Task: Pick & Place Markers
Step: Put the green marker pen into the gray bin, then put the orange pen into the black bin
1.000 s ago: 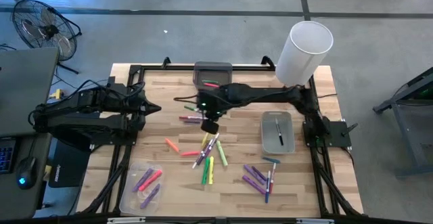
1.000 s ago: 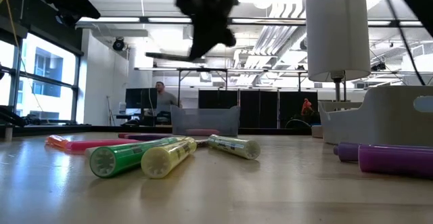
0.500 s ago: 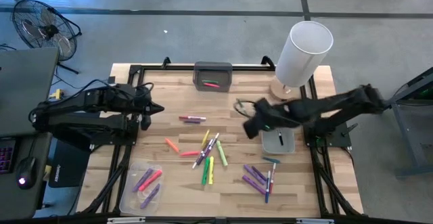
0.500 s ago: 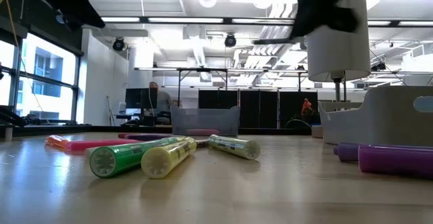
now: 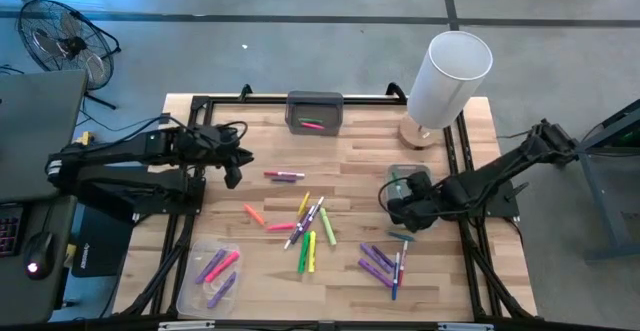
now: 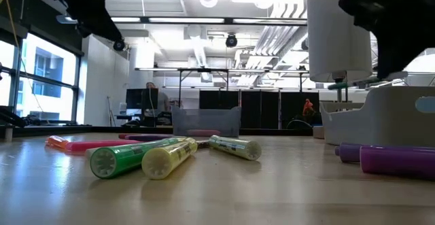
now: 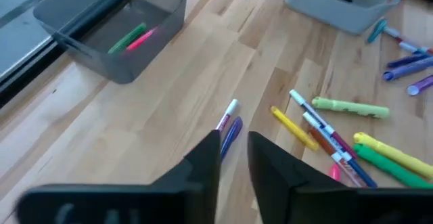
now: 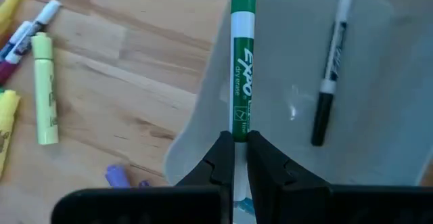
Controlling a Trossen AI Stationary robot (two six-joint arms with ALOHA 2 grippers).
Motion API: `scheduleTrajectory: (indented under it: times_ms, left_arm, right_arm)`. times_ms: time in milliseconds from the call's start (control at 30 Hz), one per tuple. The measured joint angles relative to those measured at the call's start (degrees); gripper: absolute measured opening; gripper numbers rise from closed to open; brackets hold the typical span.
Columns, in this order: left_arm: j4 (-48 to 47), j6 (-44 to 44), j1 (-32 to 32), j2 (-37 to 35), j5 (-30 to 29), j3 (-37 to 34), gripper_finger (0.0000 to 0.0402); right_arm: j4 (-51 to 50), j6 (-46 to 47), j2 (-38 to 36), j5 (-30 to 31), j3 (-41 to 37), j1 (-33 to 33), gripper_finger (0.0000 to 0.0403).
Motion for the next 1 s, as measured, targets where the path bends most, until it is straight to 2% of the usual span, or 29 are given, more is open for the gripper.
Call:
scheduleTrajectory:
  times_ms: [100,233,400,500,633,767,1000]
  left_arm:
    - [0.82,0.70,0.00,0.90,0.01,-0.01,0.0114]
    - [0.39,5.35,0.00,2.88,0.10,0.02,0.0143]
    - [-0.03,11.51,0.00,5.36,1.09,0.02,0.0148]
    - [-0.32,16.95,0.01,7.89,5.90,0.04,0.0149]
    - [-3.17,22.67,-0.04,11.52,10.40,0.04,0.0149]
    - [-7.28,25.18,-0.72,16.81,10.95,0.04,0.0149]
    - [-9.12,24.75,-9.56,26.04,8.94,0.02,0.0149]
  right_arm:
    - [-2.65,0.40,0.01,-1.88,0.00,-0.88,0.0023]
    - [-4.34,0.15,0.01,-1.17,0.00,-1.93,0.0060]
    - [-4.97,-1.79,0.01,0.38,0.00,-3.13,0.0100]
    - [-4.91,-2.74,0.01,1.41,0.00,-3.77,0.0114]
    - [-4.91,-3.08,0.01,1.84,0.00,-4.43,0.0121]
    - [-4.87,-4.14,0.01,2.61,0.00,-4.85,0.0120]
    - [-4.66,-4.17,0.01,3.33,0.00,-4.88,0.0119]
